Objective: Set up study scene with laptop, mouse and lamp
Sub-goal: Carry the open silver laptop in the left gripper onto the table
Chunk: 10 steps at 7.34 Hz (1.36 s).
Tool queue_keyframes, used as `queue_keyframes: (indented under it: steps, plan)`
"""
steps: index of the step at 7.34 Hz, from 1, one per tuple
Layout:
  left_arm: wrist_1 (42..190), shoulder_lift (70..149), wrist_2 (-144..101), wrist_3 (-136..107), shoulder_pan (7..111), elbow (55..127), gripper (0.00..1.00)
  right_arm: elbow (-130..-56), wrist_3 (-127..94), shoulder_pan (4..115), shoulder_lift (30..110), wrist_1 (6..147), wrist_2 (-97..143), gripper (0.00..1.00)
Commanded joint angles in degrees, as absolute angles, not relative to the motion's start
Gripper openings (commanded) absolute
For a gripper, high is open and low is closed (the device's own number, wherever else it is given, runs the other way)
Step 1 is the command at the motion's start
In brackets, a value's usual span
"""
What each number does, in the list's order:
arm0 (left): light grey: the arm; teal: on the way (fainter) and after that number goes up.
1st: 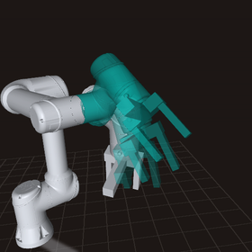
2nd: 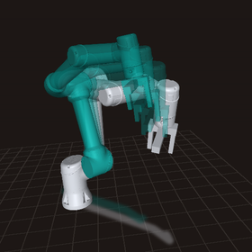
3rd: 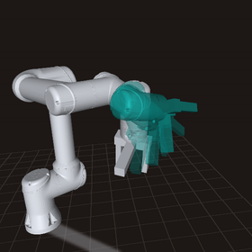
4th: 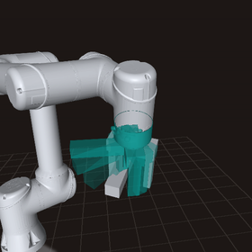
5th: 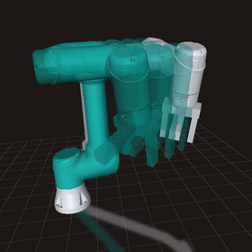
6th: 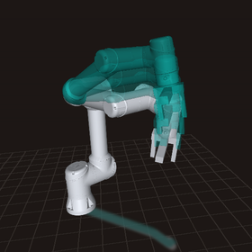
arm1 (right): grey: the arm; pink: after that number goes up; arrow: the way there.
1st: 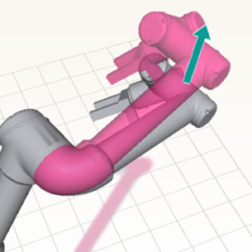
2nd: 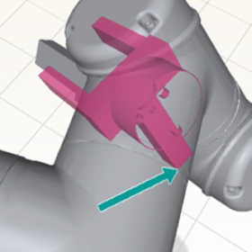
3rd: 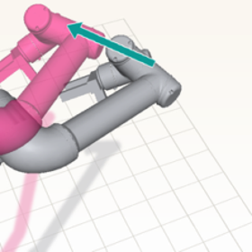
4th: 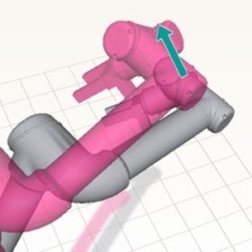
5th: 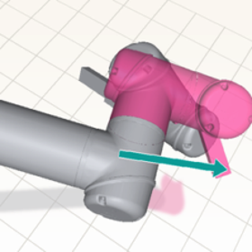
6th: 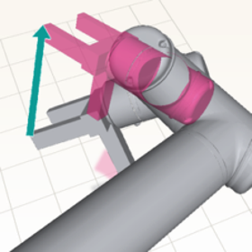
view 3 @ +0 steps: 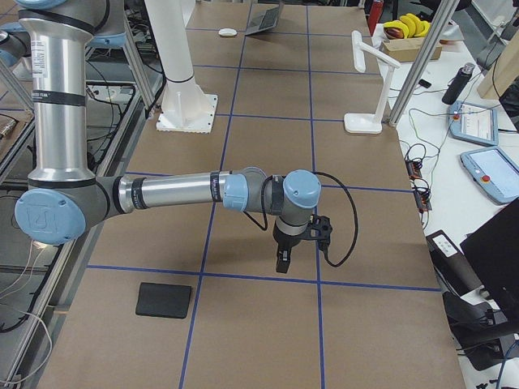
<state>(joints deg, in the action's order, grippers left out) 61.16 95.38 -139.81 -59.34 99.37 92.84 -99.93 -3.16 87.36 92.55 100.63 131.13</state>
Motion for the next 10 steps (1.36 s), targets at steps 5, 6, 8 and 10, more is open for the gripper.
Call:
queue_keyframes:
  steps: [5, 6, 8, 10]
  plan:
    - [61.5, 109.0, -142.8, -86.8, 83.7, 100.6, 0.00, -99.9, -3.2, 87.4, 92.4, 100.6, 131.1, 1.00]
    - [63.1, 111.4, -145.2, -91.6, 81.1, 100.5, 0.00, -99.9, -3.3, 87.4, 92.4, 100.6, 131.1, 1.00]
    - [74.1, 113.8, -145.3, -107.8, 75.1, 100.2, 0.00, -99.9, -3.2, 87.4, 92.3, 100.6, 131.1, 1.00]
    - [82.0, 118.5, -144.8, -123.1, 70.4, 99.6, 0.00, -99.8, -3.2, 87.4, 92.3, 100.6, 131.0, 1.00]
